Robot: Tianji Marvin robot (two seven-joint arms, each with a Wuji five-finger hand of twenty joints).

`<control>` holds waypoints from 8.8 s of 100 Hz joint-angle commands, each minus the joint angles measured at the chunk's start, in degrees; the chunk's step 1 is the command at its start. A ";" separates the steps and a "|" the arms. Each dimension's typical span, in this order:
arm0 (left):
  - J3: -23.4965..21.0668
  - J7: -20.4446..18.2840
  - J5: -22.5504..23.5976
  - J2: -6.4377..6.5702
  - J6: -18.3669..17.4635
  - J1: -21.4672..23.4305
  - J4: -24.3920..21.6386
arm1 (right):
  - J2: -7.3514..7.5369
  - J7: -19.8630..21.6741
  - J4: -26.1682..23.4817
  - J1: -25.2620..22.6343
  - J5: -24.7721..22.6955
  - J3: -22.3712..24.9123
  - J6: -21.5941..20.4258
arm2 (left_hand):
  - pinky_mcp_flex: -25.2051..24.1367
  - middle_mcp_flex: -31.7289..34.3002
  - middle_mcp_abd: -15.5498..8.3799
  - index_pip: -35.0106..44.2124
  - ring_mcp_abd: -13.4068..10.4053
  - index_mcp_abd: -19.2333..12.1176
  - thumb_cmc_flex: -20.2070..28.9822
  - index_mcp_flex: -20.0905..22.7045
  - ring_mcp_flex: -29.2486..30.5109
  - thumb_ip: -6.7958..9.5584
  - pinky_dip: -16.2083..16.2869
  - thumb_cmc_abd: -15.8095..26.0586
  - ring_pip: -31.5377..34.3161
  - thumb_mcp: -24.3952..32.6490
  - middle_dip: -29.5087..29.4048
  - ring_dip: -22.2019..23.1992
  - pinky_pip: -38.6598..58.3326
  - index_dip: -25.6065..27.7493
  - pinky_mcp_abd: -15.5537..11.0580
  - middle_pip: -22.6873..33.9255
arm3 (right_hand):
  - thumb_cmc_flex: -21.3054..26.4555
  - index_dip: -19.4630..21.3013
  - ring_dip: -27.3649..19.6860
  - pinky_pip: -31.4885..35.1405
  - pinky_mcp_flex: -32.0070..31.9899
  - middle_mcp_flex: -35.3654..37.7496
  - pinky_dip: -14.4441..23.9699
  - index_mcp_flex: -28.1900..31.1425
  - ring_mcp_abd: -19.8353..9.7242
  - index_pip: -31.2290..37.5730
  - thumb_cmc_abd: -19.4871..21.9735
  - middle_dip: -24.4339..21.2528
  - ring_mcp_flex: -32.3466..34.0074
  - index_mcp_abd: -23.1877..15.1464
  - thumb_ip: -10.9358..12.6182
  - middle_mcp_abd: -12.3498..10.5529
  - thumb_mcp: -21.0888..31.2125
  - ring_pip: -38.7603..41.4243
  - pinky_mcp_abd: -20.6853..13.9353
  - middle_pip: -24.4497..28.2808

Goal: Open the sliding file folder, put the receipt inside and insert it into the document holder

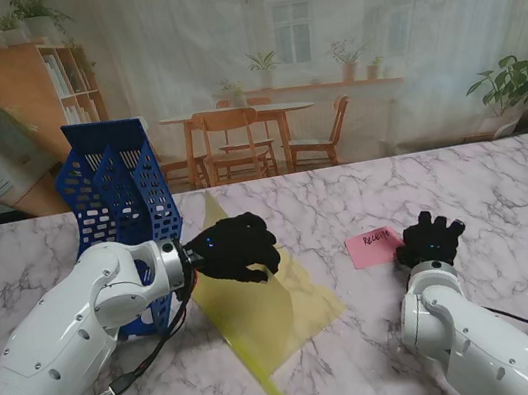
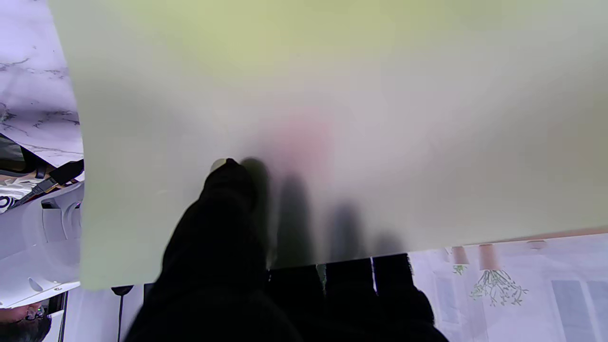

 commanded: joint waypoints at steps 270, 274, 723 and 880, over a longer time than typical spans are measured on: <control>14.23 11.95 1.31 -3.07 -4.24 -11.36 7.85 | 6.43 41.10 -22.01 6.73 32.87 -4.51 1.90 | -0.46 -0.59 -0.64 4.50 -0.22 -2.47 3.29 -1.17 1.21 -0.42 1.32 3.68 2.26 -1.52 1.34 0.34 2.33 -0.78 -1.23 1.46 | 5.81 21.93 7.80 19.44 5.76 7.15 1.53 8.62 2.05 1.07 0.88 8.52 5.21 16.73 -0.23 6.52 13.07 17.76 -5.14 11.51; 14.16 12.20 1.56 -3.05 -4.17 -11.28 7.79 | 6.39 40.85 -21.75 6.84 32.38 -4.93 1.94 | 0.60 -0.27 0.48 4.77 0.85 -2.67 3.75 -1.56 1.67 -0.46 2.01 3.83 3.27 -1.41 2.39 1.33 3.73 -0.76 0.89 2.05 | 5.93 22.04 7.89 19.79 6.08 8.06 1.59 8.66 2.14 1.21 0.68 8.63 5.51 16.85 -0.19 6.75 13.13 18.01 -5.02 11.86; 19.78 8.18 -9.97 -5.64 -3.67 -14.30 9.77 | 7.96 47.68 -17.66 12.99 37.11 -14.66 0.12 | 7.05 -2.64 3.46 23.63 6.13 -0.83 8.37 12.50 5.50 -3.62 11.20 6.62 10.61 18.74 26.82 19.70 19.93 13.06 10.92 7.32 | 1.30 9.93 11.79 27.99 7.19 3.24 4.02 -12.33 2.24 -0.66 2.23 8.44 4.83 -1.50 0.31 7.04 -2.04 23.08 -6.85 8.33; 18.60 7.62 -9.00 -5.08 -4.61 -13.50 8.49 | 3.05 26.97 -25.31 -6.64 27.44 15.33 -16.38 | 7.11 -2.49 3.43 24.39 6.00 -0.44 8.37 12.42 5.57 -3.69 11.13 6.68 10.64 19.14 26.74 19.69 19.89 13.49 10.92 7.87 | -14.80 6.76 11.54 26.39 4.84 -2.08 5.88 -26.81 2.31 -22.47 5.89 3.25 1.70 8.57 5.34 6.45 -3.25 20.52 -6.81 4.82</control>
